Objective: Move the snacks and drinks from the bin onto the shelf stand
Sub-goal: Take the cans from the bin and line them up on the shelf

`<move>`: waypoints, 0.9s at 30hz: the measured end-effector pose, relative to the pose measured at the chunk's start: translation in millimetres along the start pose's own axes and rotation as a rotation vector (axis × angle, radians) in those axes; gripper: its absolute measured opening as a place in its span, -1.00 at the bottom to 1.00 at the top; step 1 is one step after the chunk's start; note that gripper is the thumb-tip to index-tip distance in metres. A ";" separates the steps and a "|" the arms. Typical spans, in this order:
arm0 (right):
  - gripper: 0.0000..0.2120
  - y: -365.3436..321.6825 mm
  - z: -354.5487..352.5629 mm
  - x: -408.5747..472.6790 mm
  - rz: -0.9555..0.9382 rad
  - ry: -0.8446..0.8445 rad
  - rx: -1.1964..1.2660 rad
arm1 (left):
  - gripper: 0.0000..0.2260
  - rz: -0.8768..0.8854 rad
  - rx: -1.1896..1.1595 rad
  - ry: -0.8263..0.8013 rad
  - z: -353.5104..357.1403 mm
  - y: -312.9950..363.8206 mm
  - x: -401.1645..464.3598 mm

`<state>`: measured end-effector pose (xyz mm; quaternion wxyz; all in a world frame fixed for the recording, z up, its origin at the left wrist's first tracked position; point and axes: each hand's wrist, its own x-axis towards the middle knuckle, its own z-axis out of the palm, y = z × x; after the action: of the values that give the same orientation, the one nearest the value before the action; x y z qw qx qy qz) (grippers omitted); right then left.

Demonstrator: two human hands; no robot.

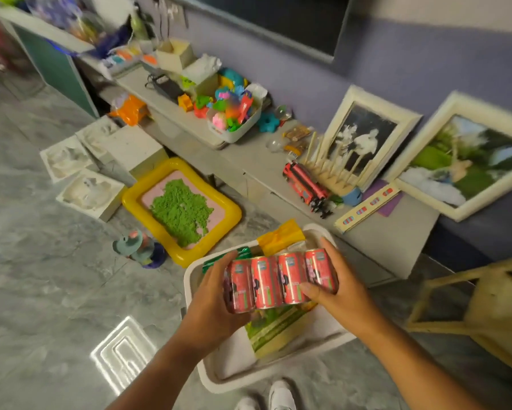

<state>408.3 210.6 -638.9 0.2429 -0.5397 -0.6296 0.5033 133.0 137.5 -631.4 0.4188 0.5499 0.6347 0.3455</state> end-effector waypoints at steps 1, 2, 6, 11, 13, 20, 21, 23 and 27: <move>-0.04 -9.2 -10.9 -4.7 -0.001 0.025 0.019 | -0.02 0.013 0.002 -0.004 -1.9 15.4 5.9; -0.03 -18.9 -23.3 -10.3 0.005 0.063 0.031 | -0.02 0.026 0.009 -0.013 -3.5 33.0 12.3; -0.09 -63.0 -94.0 -43.3 -0.032 0.308 -0.002 | -0.01 0.145 -0.038 -0.127 9.4 125.9 43.1; -0.08 -105.9 -206.5 -112.1 -0.060 0.593 -0.010 | -0.19 0.360 -0.051 -0.295 63.1 267.4 68.8; -0.07 -115.9 -254.0 -148.1 -0.053 0.693 -0.013 | -0.24 0.435 -0.031 -0.341 98.0 323.4 72.5; -0.06 -100.2 -405.4 -301.7 0.027 1.011 -0.051 | -0.33 0.657 -0.030 -0.549 270.1 479.0 41.1; -0.05 -93.3 -422.7 -324.7 0.041 1.040 -0.044 | -0.33 0.679 -0.022 -0.574 296.6 494.8 30.5; -0.01 -75.2 -454.3 -366.3 0.070 1.086 -0.039 | -0.31 0.728 0.002 -0.616 350.0 523.1 7.9; 0.05 -30.5 -499.3 -429.7 0.167 1.126 -0.002 | -0.22 0.706 0.009 -0.695 442.8 555.8 -28.3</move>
<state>947.7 1.7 -322.2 0.5002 -0.7729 -0.3585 0.1549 765.0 186.8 -309.1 0.4607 0.8159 0.2338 0.2596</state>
